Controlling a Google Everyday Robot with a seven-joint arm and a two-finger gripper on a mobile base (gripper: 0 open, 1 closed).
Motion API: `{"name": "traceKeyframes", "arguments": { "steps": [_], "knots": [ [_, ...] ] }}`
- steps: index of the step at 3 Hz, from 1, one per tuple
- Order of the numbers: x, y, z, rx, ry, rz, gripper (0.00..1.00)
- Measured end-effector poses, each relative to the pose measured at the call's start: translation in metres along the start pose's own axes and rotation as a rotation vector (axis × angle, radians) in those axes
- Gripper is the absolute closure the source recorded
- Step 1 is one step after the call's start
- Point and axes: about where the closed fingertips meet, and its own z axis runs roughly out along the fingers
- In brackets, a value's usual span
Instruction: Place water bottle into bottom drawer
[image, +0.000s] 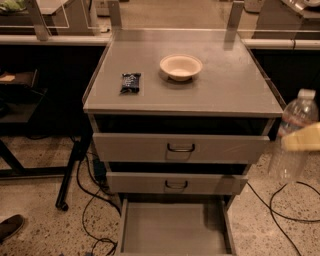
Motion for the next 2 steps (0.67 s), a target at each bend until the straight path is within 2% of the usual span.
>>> {"name": "traceKeyframes", "arguments": {
  "steps": [1,2],
  "knots": [
    [0.055,0.0148,0.0213,-0.042,0.128,-0.005,1.0],
    [0.0586,0.0158,0.0235,-0.045,0.136,-0.002,1.0]
  ]
}}
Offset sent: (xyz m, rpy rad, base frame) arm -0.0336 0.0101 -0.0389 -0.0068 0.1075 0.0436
